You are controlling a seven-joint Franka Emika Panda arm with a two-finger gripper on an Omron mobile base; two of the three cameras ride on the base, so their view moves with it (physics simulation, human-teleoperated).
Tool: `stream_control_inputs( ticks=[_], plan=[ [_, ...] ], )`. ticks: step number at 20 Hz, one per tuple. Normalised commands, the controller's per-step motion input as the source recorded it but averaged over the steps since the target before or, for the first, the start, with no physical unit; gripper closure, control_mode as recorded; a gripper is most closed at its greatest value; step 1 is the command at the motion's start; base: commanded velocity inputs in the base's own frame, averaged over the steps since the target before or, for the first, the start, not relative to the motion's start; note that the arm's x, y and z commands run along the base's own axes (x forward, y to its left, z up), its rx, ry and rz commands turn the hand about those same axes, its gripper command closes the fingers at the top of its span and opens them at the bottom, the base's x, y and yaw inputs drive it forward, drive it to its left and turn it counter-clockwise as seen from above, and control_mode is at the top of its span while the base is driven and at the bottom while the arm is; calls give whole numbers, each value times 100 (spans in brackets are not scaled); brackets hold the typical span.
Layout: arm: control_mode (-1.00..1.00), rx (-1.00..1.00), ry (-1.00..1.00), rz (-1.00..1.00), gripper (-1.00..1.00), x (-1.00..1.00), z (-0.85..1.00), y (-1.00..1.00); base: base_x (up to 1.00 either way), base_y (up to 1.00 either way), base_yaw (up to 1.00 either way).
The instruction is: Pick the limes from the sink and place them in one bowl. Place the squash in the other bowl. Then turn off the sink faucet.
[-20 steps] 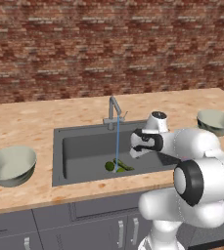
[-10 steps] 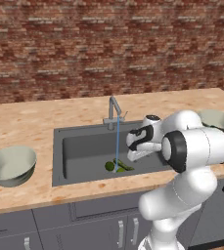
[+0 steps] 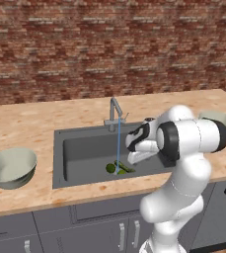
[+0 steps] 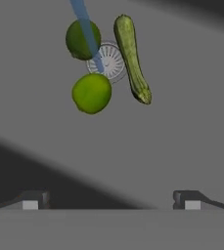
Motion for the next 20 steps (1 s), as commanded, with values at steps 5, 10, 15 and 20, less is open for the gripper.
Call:
stream_control_inputs(
  ticks=[5, 10, 15, 20],
  plan=[
    [-100, 0, 0, 0, -100, 0, -27, 0, 0, 0, 0],
    [-100, 0, 0, 1, -100, 9, -31, 0, 0, 0, 0],
    [-100, 0, 0, 2, -100, 34, -36, 0, 0, 0, 0],
    [-100, 0, 0, 1, -100, 39, -34, 0, 0, 0, 0]
  ],
)
